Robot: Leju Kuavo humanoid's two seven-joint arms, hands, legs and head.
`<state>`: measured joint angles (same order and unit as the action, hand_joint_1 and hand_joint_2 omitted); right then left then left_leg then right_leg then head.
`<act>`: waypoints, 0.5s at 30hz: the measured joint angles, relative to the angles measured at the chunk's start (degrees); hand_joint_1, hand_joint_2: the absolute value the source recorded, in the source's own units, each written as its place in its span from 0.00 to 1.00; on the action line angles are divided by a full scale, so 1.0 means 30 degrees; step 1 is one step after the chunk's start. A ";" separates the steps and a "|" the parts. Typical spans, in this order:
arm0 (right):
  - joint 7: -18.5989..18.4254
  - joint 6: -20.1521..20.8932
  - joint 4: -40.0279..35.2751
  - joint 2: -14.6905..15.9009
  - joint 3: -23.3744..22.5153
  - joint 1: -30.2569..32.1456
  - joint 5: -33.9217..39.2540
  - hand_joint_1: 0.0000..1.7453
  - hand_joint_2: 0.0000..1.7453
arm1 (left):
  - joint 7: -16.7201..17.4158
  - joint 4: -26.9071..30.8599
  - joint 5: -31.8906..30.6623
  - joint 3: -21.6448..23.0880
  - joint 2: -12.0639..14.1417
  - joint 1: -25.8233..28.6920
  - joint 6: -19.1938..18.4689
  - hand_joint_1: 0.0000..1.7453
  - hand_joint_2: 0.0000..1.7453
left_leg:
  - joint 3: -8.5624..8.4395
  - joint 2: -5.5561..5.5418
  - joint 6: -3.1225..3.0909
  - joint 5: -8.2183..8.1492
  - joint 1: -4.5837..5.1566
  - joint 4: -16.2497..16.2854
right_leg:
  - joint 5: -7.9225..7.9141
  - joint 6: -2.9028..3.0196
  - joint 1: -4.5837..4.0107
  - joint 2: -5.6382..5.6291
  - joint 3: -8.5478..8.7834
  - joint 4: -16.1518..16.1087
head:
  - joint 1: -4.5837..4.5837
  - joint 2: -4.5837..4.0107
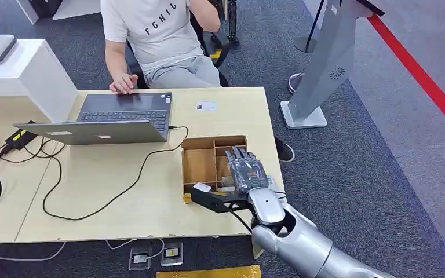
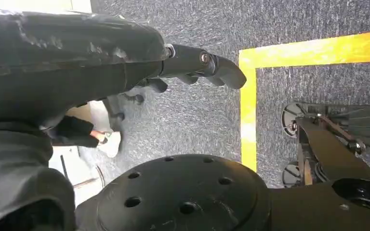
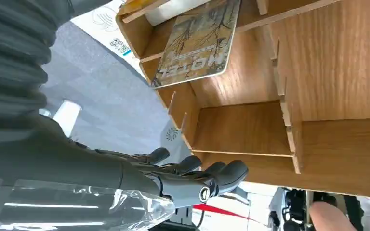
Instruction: Pass the card to the sensor for recognition and then transmit it.
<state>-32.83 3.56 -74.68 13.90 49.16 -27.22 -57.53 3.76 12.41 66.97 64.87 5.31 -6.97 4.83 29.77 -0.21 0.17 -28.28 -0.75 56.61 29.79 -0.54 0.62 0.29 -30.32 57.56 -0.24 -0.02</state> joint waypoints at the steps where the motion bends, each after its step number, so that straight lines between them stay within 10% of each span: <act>1: 0.0000 0.0000 0.0050 0.0007 -0.0029 0.0000 0.0000 0.00 1.00 | 0.0000 0.0000 -0.0007 0.0000 0.0000 0.0000 0.0007 0.00 0.00 | 0.0000 0.0000 0.0000 0.0000 0.0000 0.0000 | 0.0000 0.0000 0.0000 0.0000 0.0000 0.0000 | 0.0001 0.0000; 15: -0.0029 0.0051 0.0233 0.0109 -0.0182 -0.0047 0.0139 0.00 1.00 | 0.0007 0.0000 -0.0051 0.0000 0.0000 0.0000 0.0044 0.00 0.00 | 0.0001 0.0000 0.0000 0.0000 0.0000 0.0000 | 0.0000 0.0000 0.0000 0.0001 0.0001 0.0001 | -0.0007 0.0000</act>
<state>-32.92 3.72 -73.99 14.23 48.61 -27.36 -57.11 3.78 12.41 66.82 64.87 5.31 -6.97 4.96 29.77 -0.22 0.17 -28.28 -0.75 56.61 29.79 -0.54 0.62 0.29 -30.32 57.57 -0.26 -0.02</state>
